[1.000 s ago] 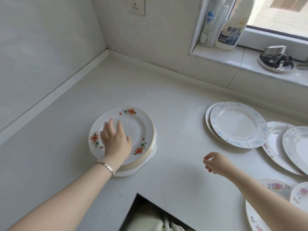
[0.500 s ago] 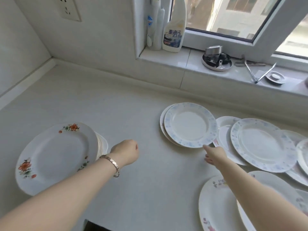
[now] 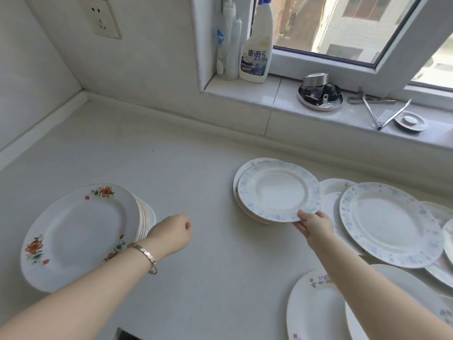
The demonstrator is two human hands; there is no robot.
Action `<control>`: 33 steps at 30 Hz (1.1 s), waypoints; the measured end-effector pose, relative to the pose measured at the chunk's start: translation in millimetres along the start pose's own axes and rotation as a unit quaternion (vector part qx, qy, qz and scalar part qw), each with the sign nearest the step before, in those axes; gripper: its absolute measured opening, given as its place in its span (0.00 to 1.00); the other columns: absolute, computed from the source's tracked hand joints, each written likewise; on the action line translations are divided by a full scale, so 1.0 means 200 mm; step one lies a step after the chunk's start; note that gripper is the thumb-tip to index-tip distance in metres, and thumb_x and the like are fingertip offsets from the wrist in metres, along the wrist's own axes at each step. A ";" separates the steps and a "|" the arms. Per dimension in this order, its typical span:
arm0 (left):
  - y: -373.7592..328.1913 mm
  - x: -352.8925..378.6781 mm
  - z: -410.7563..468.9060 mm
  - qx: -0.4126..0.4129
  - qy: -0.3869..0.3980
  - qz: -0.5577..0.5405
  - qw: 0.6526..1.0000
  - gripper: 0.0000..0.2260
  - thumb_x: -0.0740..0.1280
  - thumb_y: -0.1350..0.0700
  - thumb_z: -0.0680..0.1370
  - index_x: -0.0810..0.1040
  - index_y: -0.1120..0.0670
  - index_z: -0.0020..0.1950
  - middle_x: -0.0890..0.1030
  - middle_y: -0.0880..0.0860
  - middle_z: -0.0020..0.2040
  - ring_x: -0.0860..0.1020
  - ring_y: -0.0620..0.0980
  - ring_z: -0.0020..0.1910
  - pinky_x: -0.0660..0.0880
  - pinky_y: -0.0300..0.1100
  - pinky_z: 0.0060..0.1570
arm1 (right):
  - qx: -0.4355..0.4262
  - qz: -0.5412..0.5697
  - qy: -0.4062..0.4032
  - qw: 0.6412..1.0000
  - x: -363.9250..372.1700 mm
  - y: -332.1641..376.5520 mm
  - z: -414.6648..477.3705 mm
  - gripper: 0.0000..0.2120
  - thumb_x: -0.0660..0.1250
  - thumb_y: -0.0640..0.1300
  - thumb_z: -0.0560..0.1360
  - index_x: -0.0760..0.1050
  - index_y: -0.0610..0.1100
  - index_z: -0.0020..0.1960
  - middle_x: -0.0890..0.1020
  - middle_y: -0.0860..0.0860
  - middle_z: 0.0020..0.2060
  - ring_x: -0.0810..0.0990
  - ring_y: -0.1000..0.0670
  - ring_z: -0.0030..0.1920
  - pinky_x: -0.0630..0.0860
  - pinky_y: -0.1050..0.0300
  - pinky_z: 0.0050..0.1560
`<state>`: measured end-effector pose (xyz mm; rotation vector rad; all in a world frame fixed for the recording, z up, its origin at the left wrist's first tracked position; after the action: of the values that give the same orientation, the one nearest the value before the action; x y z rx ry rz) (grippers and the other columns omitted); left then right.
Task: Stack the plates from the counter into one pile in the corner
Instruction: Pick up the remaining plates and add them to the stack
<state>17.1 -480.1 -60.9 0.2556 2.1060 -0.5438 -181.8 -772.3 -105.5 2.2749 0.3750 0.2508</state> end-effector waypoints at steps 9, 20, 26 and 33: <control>0.48 -0.40 -0.19 -0.057 -0.121 -0.109 0.985 0.09 0.59 0.54 0.78 0.77 0.51 0.53 0.83 0.53 0.50 0.80 0.54 0.49 0.76 0.45 0.50 | -0.076 -0.090 0.127 0.985 0.34 0.11 -0.45 0.15 0.63 0.31 0.74 0.74 0.40 0.59 0.80 0.47 0.39 0.80 0.50 0.37 0.81 0.64 0.33; 1.57 -0.45 -0.63 -0.255 -0.198 -0.254 0.912 0.09 0.59 0.58 0.76 0.75 0.52 0.37 0.84 0.55 0.40 0.83 0.58 0.44 0.77 0.47 0.50 | -0.020 -0.160 0.334 0.929 1.27 -0.37 -0.98 0.16 0.65 0.32 0.74 0.75 0.42 0.59 0.83 0.44 0.43 0.84 0.48 0.37 0.80 0.58 0.38; 1.84 -0.30 -0.72 -0.299 -0.183 -0.330 0.876 0.13 0.57 0.62 0.75 0.74 0.53 0.33 0.82 0.54 0.32 0.84 0.58 0.41 0.79 0.50 0.51 | 0.026 -0.207 0.318 0.925 1.43 -0.70 -1.04 0.12 0.64 0.31 0.73 0.77 0.44 0.52 0.83 0.45 0.39 0.84 0.49 0.33 0.81 0.58 0.37; 1.90 -0.20 -0.66 -0.288 -0.154 -0.326 0.887 0.12 0.58 0.63 0.73 0.71 0.51 0.31 0.83 0.60 0.35 0.81 0.58 0.35 0.79 0.53 0.49 | -0.078 -0.306 0.272 0.909 1.44 -0.71 -1.03 0.11 0.64 0.34 0.72 0.74 0.41 0.54 0.83 0.45 0.36 0.82 0.49 0.32 0.80 0.60 0.31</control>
<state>86.4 -81.0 -70.6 -0.8538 1.9031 -0.2783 -0.9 -440.2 -59.3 1.7866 1.2782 0.5604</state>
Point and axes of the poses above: each hand's wrist, its own z-axis towards the middle knuckle, its own x-axis out of the palm, y = z × x, the point moved 10 cm from there along z, towards the middle knuckle
